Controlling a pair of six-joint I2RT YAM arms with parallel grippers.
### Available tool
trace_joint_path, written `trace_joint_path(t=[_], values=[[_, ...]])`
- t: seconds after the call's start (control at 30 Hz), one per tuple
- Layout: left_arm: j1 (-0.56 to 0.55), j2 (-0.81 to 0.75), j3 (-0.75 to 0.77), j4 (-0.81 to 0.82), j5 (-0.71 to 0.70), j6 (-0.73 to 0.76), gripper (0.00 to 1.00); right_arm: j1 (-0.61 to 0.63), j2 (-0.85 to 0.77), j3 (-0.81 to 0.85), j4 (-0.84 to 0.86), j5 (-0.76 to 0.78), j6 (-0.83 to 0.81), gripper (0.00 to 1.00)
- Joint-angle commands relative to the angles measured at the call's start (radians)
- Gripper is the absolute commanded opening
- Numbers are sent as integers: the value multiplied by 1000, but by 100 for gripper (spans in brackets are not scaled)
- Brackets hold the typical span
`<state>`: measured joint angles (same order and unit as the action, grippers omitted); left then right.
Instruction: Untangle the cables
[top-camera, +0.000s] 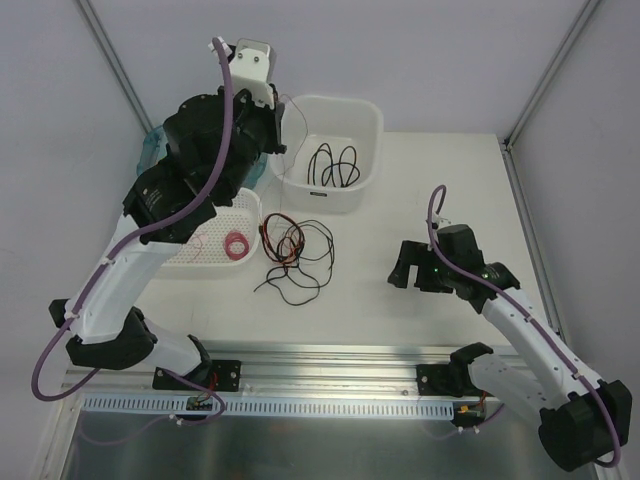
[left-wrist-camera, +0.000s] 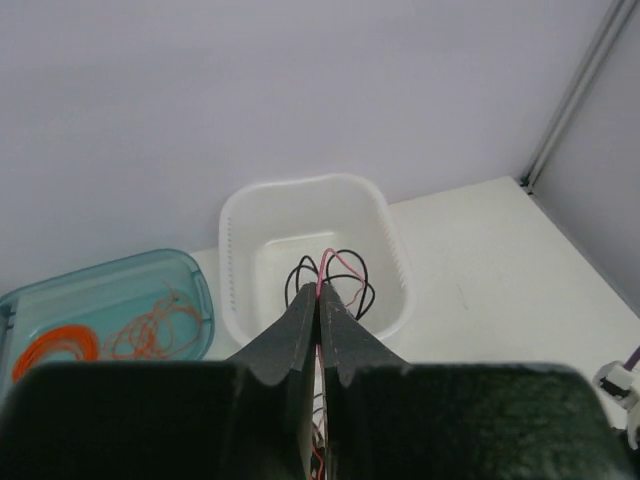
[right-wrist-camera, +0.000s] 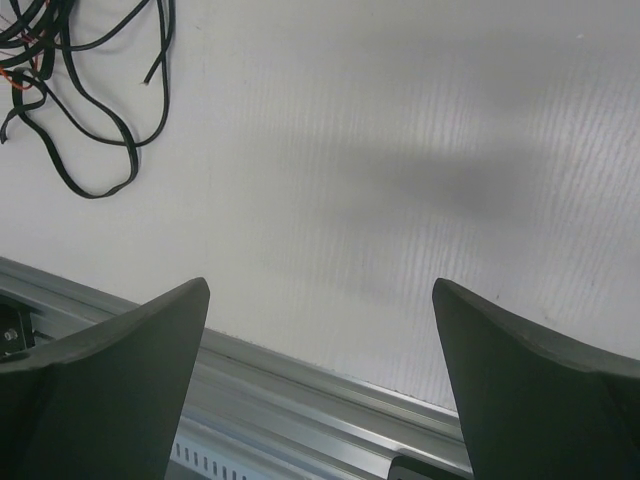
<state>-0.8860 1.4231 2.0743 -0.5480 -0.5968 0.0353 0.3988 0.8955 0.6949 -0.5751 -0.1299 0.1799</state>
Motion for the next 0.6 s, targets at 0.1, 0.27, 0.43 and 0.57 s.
trace_joint_path(t=[0.1, 0.27, 0.43, 0.57], values=[[-13, 25, 156, 13, 40, 78, 0, 61, 39, 29, 81, -43, 15, 98], [-13, 77, 369, 25, 5, 173, 0, 103, 83, 40, 136, -76, 30, 98], [2, 65, 371, 163, -110, 348, 0, 136, 132, 44, 208, -82, 70, 97], [102, 17, 238, 200, -133, 348, 0, 179, 221, 92, 257, -54, 82, 96]])
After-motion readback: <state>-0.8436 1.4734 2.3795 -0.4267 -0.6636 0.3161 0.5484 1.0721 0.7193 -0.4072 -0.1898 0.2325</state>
